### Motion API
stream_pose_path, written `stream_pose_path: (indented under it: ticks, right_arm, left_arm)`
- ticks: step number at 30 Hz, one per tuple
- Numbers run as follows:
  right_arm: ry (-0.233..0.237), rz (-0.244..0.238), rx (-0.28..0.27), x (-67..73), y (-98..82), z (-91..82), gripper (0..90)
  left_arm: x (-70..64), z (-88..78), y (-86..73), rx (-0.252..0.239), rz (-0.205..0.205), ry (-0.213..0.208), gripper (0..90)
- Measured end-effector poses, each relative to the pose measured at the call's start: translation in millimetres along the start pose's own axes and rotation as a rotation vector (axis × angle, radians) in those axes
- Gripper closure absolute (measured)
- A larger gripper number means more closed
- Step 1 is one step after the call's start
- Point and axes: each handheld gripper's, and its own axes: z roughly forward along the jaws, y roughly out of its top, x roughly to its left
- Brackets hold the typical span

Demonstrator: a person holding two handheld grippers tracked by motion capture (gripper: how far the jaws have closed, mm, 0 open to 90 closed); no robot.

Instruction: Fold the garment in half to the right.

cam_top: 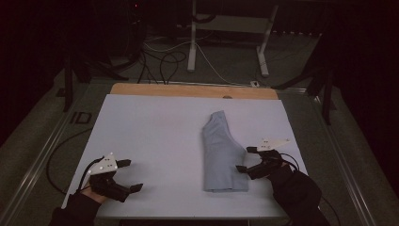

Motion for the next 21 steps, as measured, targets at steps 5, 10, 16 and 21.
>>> stream_pose_path:
  ticks: [5,10,16,21]
  right_arm:
    - [-0.022,0.023,0.003,-2.1,-14.3,-5.2,9.2]
    - [-0.046,0.047,0.009,-1.6,-25.5,-10.5,9.2]
    - [-0.082,0.051,0.027,4.7,-36.5,-13.9,9.2]
    - [-0.11,0.054,0.032,7.8,-42.4,-17.0,9.2]
  left_arm:
    - [-0.2,0.1,-0.3,-0.001,-0.002,0.004,0.7]
    - [-0.1,-0.2,-0.3,-0.005,-0.001,0.004,0.7]
    - [-0.6,-0.5,0.2,-0.007,0.002,0.004,0.7]
    - [-0.5,-0.9,0.0,-0.011,0.002,0.005,0.7]
